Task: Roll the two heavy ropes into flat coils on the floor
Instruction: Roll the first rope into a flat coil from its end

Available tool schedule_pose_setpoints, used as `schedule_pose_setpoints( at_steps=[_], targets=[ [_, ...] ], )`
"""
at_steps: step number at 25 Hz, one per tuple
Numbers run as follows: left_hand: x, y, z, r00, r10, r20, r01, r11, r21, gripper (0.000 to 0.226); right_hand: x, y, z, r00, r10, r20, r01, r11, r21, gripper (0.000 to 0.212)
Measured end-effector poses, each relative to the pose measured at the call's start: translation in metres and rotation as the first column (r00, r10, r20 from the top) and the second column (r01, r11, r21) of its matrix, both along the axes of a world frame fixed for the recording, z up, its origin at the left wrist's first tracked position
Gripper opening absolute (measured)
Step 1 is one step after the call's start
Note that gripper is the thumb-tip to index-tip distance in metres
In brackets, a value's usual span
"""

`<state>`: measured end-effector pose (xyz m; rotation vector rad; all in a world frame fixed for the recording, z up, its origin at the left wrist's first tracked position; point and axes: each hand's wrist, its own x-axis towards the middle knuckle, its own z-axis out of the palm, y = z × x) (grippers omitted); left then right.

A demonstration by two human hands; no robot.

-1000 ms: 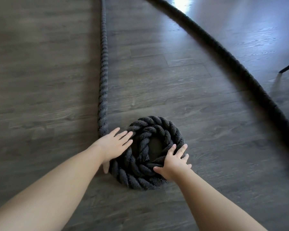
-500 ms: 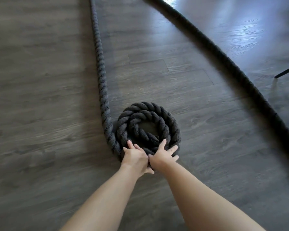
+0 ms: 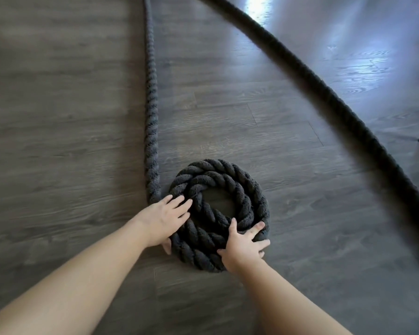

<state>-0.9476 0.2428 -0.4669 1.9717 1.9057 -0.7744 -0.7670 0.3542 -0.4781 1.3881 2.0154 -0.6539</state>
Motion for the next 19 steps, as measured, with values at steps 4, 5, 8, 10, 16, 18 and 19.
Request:
schedule_pose_setpoints(
  at_steps=[4,5,8,10,16,18,19],
  targets=[
    [0.005,-0.005,-0.009,0.999,-0.025,-0.035,0.027,0.999,0.045,0.098,0.000,0.014,0.001,0.993,0.105,-0.045,-0.104,0.994,0.038,0.087],
    [0.007,-0.004,-0.009,1.000,0.011,-0.025,-0.010,0.999,0.036,0.100,0.003,0.022,0.001,0.987,0.134,-0.090,-0.129,0.990,0.059,0.089],
    [0.022,0.004,-0.009,0.981,0.192,0.014,-0.192,0.981,0.027,0.104,0.006,0.035,0.001,0.967,0.033,-0.254,-0.009,0.995,0.097,0.091],
    [0.038,0.013,-0.009,0.939,0.342,0.038,-0.343,0.938,0.047,0.106,-0.009,0.032,0.003,0.925,-0.187,-0.332,0.213,0.976,0.045,0.086],
    [0.104,0.047,-0.013,0.832,0.547,0.098,-0.546,0.837,-0.042,0.101,-0.063,0.038,0.019,0.923,-0.361,-0.136,0.358,0.933,-0.048,0.122],
    [0.114,0.049,-0.005,0.893,0.431,0.130,-0.428,0.902,-0.046,0.092,-0.055,0.039,0.012,0.934,-0.346,-0.088,0.345,0.938,-0.023,0.133],
    [0.107,0.051,0.002,0.919,0.357,0.165,-0.357,0.934,-0.034,0.086,-0.052,0.040,0.007,0.940,-0.331,-0.085,0.331,0.943,-0.010,0.134]
  ],
)
